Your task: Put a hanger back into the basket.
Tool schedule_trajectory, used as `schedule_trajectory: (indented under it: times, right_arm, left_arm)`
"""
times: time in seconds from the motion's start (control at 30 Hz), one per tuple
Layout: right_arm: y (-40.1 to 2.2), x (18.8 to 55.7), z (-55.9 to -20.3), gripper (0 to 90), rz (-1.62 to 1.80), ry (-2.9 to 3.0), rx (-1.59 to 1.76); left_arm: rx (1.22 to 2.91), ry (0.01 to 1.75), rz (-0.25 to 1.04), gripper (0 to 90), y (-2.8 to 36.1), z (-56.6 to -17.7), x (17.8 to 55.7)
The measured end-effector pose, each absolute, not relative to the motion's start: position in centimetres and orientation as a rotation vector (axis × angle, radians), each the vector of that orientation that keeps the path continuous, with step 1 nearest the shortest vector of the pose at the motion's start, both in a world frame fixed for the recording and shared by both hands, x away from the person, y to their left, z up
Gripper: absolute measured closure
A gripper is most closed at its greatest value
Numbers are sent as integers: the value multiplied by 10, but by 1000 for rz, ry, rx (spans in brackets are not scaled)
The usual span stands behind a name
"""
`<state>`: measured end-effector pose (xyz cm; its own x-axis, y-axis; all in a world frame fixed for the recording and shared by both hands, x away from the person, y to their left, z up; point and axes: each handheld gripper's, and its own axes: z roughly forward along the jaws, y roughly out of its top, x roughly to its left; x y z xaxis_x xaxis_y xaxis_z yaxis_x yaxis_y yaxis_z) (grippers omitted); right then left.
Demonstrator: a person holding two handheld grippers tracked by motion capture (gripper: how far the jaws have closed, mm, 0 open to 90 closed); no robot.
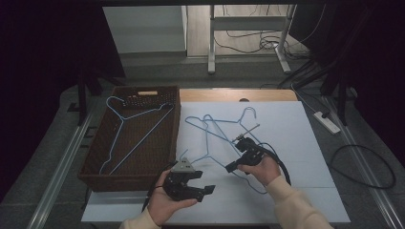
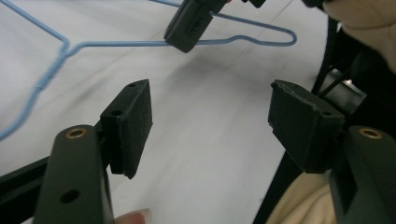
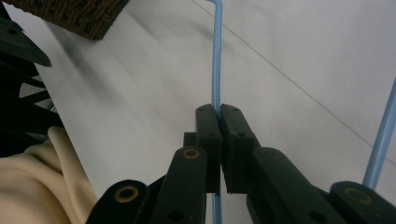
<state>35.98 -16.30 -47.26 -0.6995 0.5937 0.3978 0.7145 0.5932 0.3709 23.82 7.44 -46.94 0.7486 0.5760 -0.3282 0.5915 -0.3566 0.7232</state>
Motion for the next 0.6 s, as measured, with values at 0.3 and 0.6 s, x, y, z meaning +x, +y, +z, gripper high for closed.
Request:
schedule_trajectory:
  times: [0.3,0.6]
  right_arm:
    - [-165,353,-478,872,-770,-2566,-1106]
    - [-161,347,-476,872,-827,-2546,-1134]
  left_arm:
    - [2067,866,-68,311,58,-482,237]
    - [2004,916,-131,316,40,-496,243]
